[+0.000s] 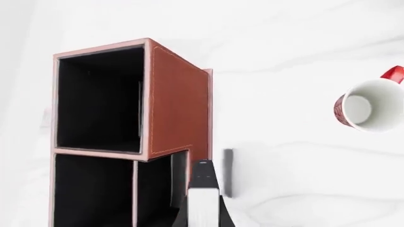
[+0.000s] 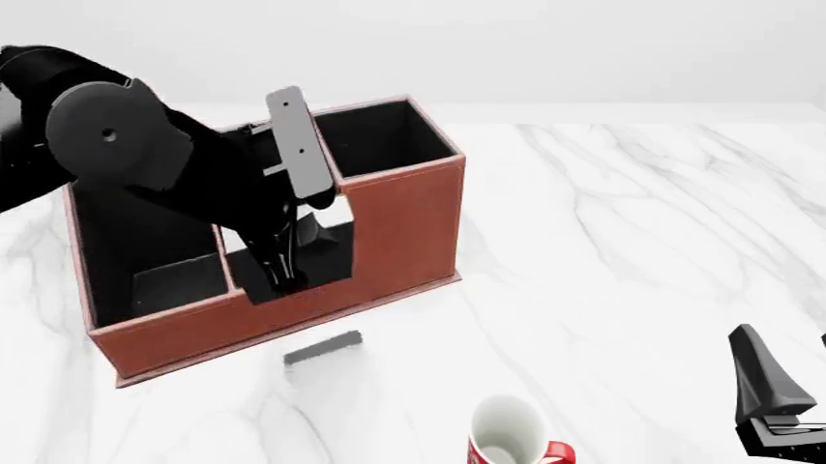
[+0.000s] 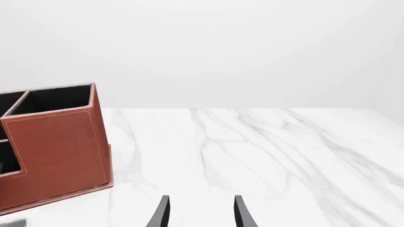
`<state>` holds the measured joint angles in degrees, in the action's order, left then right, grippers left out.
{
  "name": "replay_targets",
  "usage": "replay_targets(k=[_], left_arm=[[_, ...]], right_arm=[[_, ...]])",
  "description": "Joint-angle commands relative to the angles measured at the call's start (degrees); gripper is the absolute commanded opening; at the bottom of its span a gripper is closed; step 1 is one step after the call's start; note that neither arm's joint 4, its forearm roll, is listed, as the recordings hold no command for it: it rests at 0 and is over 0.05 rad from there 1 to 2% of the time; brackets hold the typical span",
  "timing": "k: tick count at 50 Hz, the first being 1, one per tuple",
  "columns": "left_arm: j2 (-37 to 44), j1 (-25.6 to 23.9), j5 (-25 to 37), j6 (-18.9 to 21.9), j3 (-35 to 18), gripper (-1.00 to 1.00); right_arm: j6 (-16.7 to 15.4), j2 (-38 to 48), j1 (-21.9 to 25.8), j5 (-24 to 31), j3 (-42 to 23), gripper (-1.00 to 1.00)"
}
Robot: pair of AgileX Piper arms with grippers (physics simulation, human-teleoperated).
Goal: Pick up the book and place it in the front compartment of the caddy.
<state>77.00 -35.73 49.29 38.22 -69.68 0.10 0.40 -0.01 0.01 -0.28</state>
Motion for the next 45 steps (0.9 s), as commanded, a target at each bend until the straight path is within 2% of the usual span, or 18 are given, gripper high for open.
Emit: replay_targets(k=[1,10,19,22,25,34,45], left_arm=[[1.43,5.7,1.93,6.6,-4.91,-1.0],[2.28,5.79,2.7,6.42,-7.6,-1.0],[3.5,8.22,2.07,8.66,-9.74,-1.0],[3.76,9.08,1.4,9.53,-9.81,-1.0],[3.39,11.03,-0.67,12.7,-7.82,-1.0],[4.28,11.94,-1.13,13.57,-8.12,-1.0],[5.2,13.15,-4.66,17.27,-7.73,-1.0]], right_arm=[[-0.02,-0.05,0.0,0.01,0.01,1.0],[-0.02,-0.03,0.01,0.0,0.01,1.0],[-0.03,-0.01,0.02,-0.01,0.01,1.0],[-0.03,-0.02,0.02,-0.02,0.01,1.0],[-0.02,-0.01,0.01,-0.01,0.01,1.0],[-0.04,-0.01,0.02,-0.01,0.01,1.0],[-0.02,-0.01,0.0,-0.01,0.01,1.0]])
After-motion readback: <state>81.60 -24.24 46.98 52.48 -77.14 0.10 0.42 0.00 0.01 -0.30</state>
